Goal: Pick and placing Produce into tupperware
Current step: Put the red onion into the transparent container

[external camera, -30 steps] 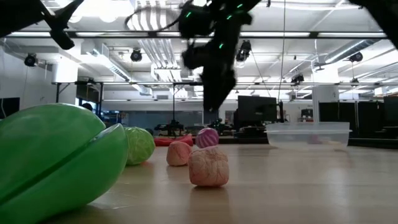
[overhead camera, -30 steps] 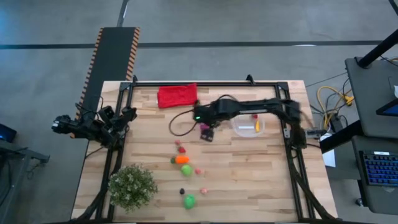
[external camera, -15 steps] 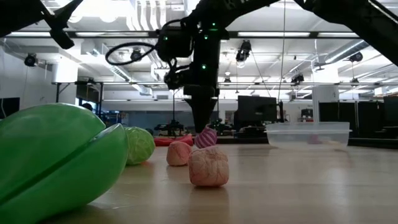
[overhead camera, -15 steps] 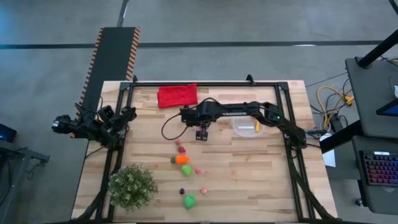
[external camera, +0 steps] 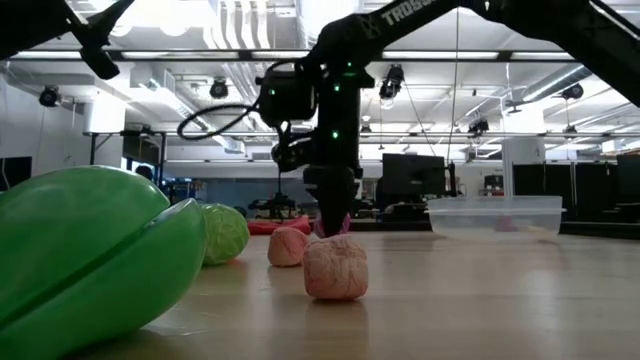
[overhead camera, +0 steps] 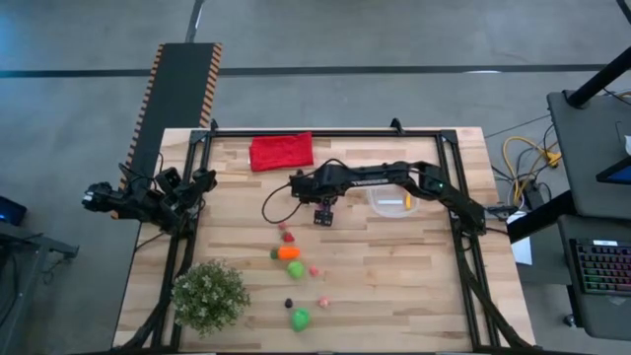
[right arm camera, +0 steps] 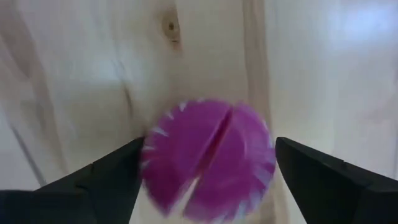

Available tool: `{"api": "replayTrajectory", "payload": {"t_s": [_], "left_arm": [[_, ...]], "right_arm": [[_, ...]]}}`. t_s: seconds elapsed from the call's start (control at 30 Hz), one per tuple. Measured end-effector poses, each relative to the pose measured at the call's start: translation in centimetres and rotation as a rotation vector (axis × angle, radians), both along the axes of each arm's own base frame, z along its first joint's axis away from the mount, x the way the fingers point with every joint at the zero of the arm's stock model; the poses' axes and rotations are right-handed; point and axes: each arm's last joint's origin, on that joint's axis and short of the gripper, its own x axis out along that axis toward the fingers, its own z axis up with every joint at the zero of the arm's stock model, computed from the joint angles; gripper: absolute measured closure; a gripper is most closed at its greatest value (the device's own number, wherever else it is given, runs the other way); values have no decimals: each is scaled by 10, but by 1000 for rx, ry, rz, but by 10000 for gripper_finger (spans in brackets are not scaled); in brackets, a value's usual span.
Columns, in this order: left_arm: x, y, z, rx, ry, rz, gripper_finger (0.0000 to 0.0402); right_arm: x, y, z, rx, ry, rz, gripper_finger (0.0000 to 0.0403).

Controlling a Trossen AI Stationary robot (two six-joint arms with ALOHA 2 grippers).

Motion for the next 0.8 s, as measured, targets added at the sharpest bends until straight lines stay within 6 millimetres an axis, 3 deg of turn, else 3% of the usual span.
{"api": "replayTrajectory", "payload": {"t_s": [0.53, 0.67, 0.8], "left_arm": [[0, 0, 0, 1, 4, 1, 210], [0, 0, 0, 1, 5, 1, 210], [0, 0, -1, 2, 7, 1, 210]], "right_arm": [[-3, -12, -4, -12, -14, -74, 161], [-1, -13, 7, -11, -33, -80, 156], [-7, -13, 35, -13, -53, -96, 137]]}}
